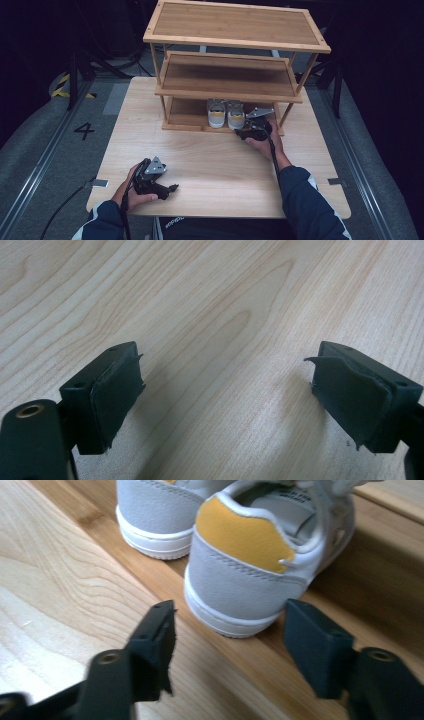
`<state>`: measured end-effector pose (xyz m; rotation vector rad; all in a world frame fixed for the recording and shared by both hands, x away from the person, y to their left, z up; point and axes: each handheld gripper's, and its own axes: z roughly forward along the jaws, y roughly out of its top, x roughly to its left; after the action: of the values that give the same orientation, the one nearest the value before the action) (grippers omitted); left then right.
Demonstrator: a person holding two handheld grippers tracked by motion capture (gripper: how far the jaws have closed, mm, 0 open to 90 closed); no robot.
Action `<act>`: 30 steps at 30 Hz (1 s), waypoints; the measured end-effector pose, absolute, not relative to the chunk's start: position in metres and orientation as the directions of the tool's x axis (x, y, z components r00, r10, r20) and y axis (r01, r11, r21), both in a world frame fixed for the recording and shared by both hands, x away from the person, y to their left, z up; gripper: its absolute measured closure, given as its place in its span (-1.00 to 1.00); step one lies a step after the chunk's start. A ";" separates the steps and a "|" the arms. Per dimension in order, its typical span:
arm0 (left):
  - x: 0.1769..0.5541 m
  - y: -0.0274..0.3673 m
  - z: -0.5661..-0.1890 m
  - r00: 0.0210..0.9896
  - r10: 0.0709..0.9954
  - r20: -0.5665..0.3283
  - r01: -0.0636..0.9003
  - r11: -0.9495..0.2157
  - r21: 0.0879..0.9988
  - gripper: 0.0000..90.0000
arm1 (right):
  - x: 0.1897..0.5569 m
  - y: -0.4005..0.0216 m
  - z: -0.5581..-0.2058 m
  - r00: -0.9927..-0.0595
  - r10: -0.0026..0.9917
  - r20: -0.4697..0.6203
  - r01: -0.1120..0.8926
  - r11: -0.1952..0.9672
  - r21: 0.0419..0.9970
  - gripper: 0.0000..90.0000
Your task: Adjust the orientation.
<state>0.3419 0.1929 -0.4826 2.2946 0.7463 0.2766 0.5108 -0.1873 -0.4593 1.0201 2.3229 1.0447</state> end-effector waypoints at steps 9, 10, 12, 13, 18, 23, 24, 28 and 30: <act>0.342 0.193 -0.482 0.812 0.584 -0.015 0.437 -0.591 0.678 -0.71 | 0.521 -0.180 -0.461 -0.617 0.786 -0.038 0.473 0.409 0.781 -0.05; 0.342 0.193 -0.482 0.812 0.584 -0.015 0.437 -0.591 0.678 -0.71 | 0.522 -0.177 -0.461 -0.609 0.792 -0.043 0.474 0.406 0.781 -0.04; 0.342 0.193 -0.483 0.811 0.585 -0.014 0.437 -0.590 0.679 -0.71 | 0.525 -0.172 -0.462 -0.600 0.799 -0.045 0.477 0.403 0.781 -0.03; 0.342 0.193 -0.482 0.812 0.584 -0.015 0.437 -0.591 0.678 -0.71 | 0.525 -0.172 -0.462 -0.600 0.799 -0.045 0.477 0.403 0.781 -0.03; 0.342 0.193 -0.482 0.812 0.584 -0.015 0.437 -0.591 0.678 -0.71 | 0.529 -0.170 -0.464 -0.595 0.802 -0.046 0.485 0.404 0.775 -0.04; 0.342 0.193 -0.482 0.811 0.584 -0.015 0.437 -0.590 0.679 -0.71 | 0.528 -0.171 -0.462 -0.599 0.799 -0.041 0.494 0.410 0.767 -0.10; 0.342 0.193 -0.482 0.811 0.584 -0.015 0.437 -0.590 0.679 -0.71 | 0.528 -0.171 -0.462 -0.599 0.799 -0.041 0.494 0.410 0.767 -0.10; 0.342 0.193 -0.482 0.813 0.582 -0.015 0.436 -0.592 0.678 -0.71 | 0.523 -0.171 -0.458 -0.630 0.776 -0.044 0.490 0.440 0.753 -0.20; 0.342 0.193 -0.482 0.813 0.582 -0.014 0.436 -0.591 0.678 -0.71 | 0.520 -0.172 -0.454 -0.643 0.764 -0.059 0.477 0.460 0.749 -0.21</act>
<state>0.3419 0.1932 -0.4825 2.2958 0.7448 0.2725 0.5197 -0.1719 -0.4539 1.0445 2.3251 1.0123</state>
